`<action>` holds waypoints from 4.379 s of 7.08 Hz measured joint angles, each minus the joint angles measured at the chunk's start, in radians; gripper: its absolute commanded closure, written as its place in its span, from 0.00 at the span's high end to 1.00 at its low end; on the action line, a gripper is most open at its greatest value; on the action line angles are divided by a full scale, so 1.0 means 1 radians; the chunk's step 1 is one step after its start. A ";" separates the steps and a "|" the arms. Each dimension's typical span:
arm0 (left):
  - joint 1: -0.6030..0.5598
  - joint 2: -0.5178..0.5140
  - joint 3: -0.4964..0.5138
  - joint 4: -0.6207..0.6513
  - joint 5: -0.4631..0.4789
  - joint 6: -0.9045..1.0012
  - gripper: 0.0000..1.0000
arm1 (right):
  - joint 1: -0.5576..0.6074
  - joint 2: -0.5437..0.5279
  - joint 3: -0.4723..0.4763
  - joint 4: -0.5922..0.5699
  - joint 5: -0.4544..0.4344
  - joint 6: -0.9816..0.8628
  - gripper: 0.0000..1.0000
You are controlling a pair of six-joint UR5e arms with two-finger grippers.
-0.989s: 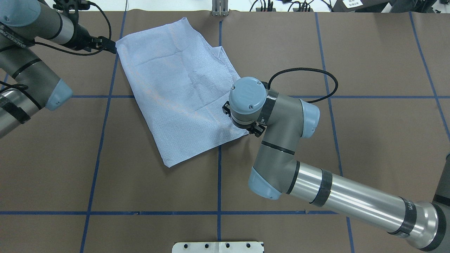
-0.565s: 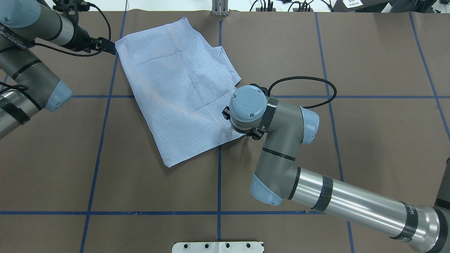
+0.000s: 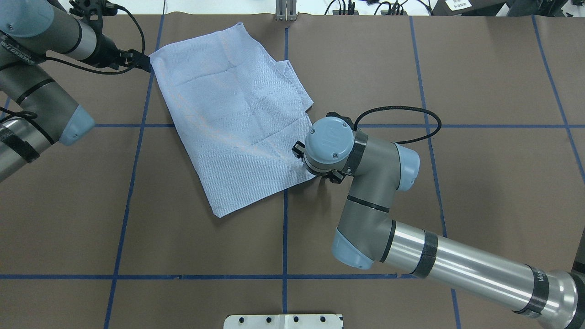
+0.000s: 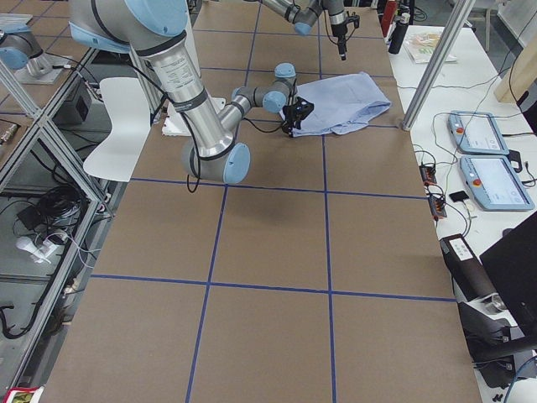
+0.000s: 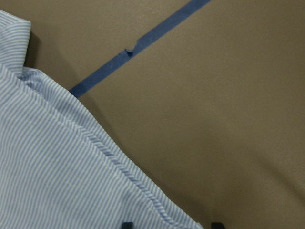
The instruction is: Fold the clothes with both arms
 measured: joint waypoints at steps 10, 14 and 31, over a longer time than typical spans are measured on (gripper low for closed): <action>0.002 0.001 0.001 -0.001 0.001 0.001 1.00 | -0.009 0.013 0.002 -0.007 -0.021 -0.015 0.00; 0.017 0.014 -0.048 -0.001 -0.015 -0.036 1.00 | -0.010 -0.064 0.216 -0.088 -0.022 0.031 0.00; 0.699 0.278 -0.554 -0.001 0.278 -0.883 0.00 | -0.113 -0.107 0.419 -0.234 -0.116 0.129 0.00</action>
